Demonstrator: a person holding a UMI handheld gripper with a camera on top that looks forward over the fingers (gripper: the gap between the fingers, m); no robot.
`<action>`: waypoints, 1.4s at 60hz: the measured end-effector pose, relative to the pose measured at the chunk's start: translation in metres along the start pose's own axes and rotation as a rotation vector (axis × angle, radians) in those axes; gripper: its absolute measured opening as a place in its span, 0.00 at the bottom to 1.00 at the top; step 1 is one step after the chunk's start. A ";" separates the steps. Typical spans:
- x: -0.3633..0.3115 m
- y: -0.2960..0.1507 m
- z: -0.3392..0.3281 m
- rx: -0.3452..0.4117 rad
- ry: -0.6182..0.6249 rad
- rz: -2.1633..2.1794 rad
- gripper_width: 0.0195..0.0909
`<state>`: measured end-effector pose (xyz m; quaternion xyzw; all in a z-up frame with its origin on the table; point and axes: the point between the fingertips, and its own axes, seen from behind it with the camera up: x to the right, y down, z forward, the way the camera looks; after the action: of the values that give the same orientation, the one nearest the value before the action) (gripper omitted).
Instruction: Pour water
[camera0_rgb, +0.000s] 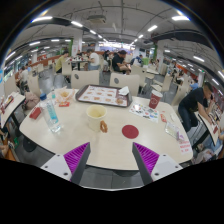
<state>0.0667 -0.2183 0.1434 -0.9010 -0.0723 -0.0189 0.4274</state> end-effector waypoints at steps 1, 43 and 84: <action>0.000 0.000 0.000 -0.002 0.003 0.001 0.92; -0.224 0.017 0.032 0.020 -0.130 0.031 0.93; -0.296 -0.088 0.181 0.260 -0.040 0.113 0.38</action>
<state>-0.2443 -0.0571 0.0675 -0.8409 -0.0318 0.0327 0.5393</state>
